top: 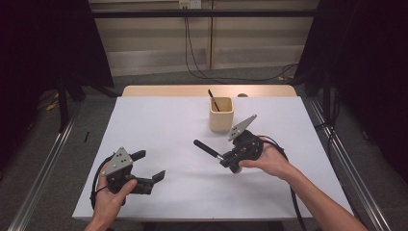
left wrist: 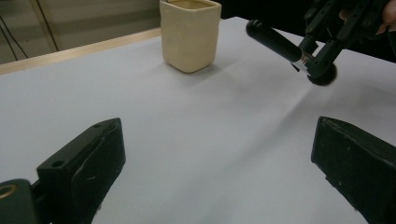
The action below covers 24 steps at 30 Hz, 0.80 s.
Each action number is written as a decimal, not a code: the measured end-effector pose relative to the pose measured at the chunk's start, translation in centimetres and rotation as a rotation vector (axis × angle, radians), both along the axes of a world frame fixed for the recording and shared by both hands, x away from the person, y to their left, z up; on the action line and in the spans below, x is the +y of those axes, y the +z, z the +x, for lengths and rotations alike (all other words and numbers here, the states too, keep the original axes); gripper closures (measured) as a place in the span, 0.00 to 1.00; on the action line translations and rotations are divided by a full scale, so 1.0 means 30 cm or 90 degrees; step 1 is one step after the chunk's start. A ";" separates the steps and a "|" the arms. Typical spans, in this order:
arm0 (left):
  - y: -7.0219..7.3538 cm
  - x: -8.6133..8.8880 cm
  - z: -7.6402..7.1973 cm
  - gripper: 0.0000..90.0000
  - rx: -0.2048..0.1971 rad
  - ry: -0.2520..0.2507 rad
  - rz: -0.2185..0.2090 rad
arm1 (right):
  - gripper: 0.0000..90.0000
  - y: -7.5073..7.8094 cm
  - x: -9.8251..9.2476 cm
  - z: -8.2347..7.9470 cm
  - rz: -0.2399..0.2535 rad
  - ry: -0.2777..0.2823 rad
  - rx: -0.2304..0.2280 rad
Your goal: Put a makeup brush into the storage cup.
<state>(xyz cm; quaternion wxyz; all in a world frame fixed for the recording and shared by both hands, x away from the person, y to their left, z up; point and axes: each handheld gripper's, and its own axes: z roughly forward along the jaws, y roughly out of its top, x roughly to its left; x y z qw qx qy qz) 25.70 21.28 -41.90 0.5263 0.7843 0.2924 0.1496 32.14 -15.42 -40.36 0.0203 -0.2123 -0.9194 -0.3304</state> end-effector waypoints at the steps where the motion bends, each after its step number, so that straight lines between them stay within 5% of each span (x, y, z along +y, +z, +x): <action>1: -0.002 -0.007 0.002 0.03 0.001 -0.003 0.002 | 0.79 -0.002 0.006 0.002 -0.002 0.002 0.003; 11: 0.001 -0.068 0.028 0.03 0.012 -0.060 0.036 | 0.79 -0.005 0.027 0.014 -0.047 0.030 0.023; 24: 0.023 -0.134 0.064 0.04 0.030 -0.102 0.085 | 0.79 0.013 0.054 0.017 -0.119 0.037 0.011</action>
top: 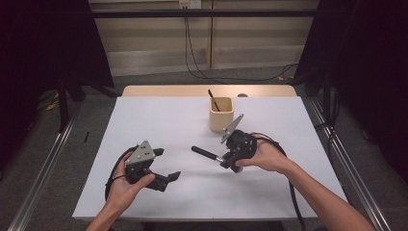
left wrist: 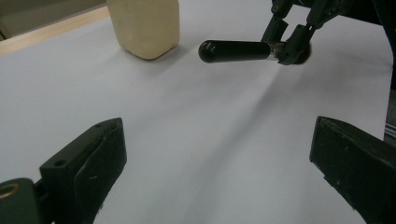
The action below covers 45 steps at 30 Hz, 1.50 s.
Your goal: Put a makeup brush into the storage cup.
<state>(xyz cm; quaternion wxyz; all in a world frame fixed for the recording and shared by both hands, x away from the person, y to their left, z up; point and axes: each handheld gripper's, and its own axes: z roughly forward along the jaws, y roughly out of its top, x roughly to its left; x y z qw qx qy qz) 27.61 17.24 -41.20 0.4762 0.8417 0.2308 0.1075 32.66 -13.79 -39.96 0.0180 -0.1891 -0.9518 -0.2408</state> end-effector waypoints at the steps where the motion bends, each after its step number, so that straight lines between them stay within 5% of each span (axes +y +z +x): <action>1: 0.001 -0.007 -0.001 0.04 0.000 -0.009 0.004 | 0.79 0.002 0.003 0.001 -0.009 0.006 -0.001; 4: 0.006 -0.032 -0.005 0.04 -0.005 -0.040 0.022 | 0.79 0.005 0.013 0.000 -0.028 0.013 0.007; 11: 0.011 -0.077 0.000 0.06 0.032 -0.091 0.064 | 0.79 -0.004 0.038 -0.014 -0.052 0.036 0.011; 17: 0.016 -0.107 0.013 0.06 0.039 -0.106 0.083 | 0.79 -0.010 0.048 -0.014 -0.062 0.059 0.022; 22: 0.011 -0.125 0.034 0.06 0.079 -0.127 0.114 | 0.79 -0.019 0.058 -0.027 -0.074 0.086 0.030; 29: 0.013 -0.142 0.044 0.07 0.076 -0.138 0.139 | 0.79 -0.019 0.064 -0.030 -0.093 0.122 0.039; 34: -0.004 -0.154 0.063 0.08 0.116 -0.158 0.168 | 0.79 -0.020 0.076 -0.028 -0.110 0.137 0.049; 45: -0.018 -0.191 0.076 0.07 0.127 -0.202 0.218 | 0.79 -0.025 0.097 -0.022 -0.131 0.159 0.063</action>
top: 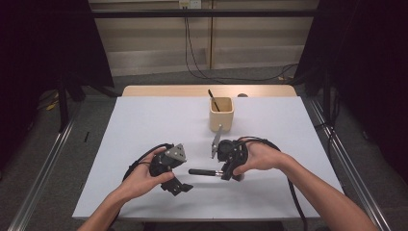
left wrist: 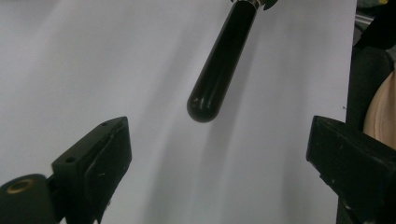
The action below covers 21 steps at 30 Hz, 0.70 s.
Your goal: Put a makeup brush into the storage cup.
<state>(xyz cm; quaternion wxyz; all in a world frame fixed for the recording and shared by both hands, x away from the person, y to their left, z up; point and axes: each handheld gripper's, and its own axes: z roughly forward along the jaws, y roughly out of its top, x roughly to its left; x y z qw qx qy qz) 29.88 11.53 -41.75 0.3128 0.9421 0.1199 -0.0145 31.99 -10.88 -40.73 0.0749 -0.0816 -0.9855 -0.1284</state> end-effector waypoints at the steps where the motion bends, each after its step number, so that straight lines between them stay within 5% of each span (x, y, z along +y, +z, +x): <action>1: 0.001 -0.003 0.001 0.06 0.006 0.003 -0.001 | 0.79 -0.002 0.002 0.000 0.004 0.003 -0.003; 7: 0.003 -0.020 0.020 0.05 0.053 -0.022 0.043 | 0.79 -0.006 0.022 -0.009 -0.009 0.024 0.000; 12: 0.009 -0.021 0.040 0.05 0.055 -0.018 0.059 | 0.79 -0.015 0.036 -0.013 -0.013 0.033 -0.004; 21: 0.013 -0.066 0.053 0.27 0.063 -0.035 0.056 | 0.79 -0.001 0.058 -0.010 -0.004 0.048 -0.016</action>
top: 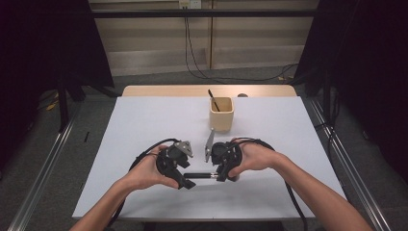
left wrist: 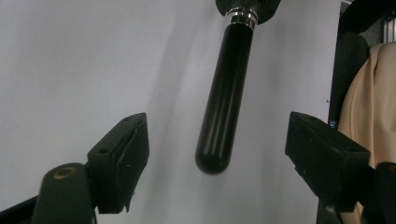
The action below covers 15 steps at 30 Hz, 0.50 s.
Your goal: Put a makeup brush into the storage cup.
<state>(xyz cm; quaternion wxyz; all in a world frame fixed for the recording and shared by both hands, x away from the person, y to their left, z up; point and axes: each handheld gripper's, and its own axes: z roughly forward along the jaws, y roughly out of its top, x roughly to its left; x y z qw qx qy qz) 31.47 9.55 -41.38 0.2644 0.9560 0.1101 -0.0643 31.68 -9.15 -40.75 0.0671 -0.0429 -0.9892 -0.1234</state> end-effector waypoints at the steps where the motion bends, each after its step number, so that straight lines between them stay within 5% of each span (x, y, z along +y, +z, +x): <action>1: 0.001 -0.005 0.004 0.30 -0.001 -0.007 0.001 | 0.79 -0.001 0.002 0.001 0.004 0.001 -0.004; 15: -0.008 -0.030 0.001 0.59 -0.005 -0.015 -0.007 | 0.79 -0.003 0.001 0.000 0.009 0.009 -0.017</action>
